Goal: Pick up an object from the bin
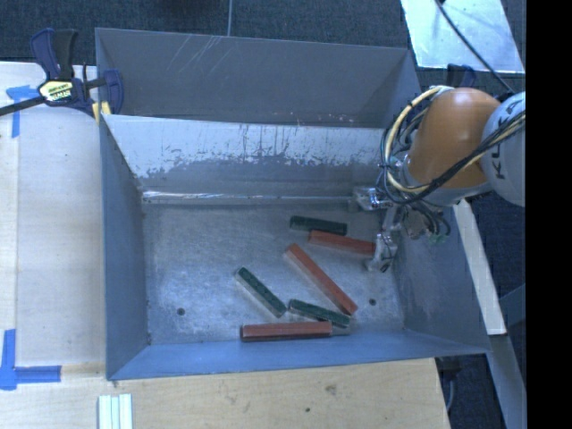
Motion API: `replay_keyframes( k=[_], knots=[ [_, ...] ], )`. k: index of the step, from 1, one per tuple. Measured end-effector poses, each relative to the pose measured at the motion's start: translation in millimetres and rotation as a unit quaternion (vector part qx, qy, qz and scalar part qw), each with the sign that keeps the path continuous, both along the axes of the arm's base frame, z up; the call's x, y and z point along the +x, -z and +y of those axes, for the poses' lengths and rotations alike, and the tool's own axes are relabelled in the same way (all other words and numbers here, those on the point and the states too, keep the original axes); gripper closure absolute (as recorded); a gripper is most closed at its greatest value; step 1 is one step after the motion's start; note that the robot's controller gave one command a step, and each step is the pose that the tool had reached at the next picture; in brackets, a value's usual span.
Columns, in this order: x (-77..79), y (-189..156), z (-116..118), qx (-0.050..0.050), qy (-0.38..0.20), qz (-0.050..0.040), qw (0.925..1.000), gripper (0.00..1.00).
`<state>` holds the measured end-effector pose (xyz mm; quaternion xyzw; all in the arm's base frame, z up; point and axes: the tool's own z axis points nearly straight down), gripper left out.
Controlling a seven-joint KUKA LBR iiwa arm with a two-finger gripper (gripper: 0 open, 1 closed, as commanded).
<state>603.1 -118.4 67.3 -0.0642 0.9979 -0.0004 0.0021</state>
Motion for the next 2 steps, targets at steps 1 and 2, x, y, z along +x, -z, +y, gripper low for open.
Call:
replay_keyframes(
  k=[1, 2],
  knots=[
    [0.4, -4.1, -0.1, 0.0, 0.001, -0.0017, 1.0, 1.0],
    [7.7, -159.9, 20.0, 0.0, 0.027, -0.0047, 0.9996, 1.0]
  ],
)
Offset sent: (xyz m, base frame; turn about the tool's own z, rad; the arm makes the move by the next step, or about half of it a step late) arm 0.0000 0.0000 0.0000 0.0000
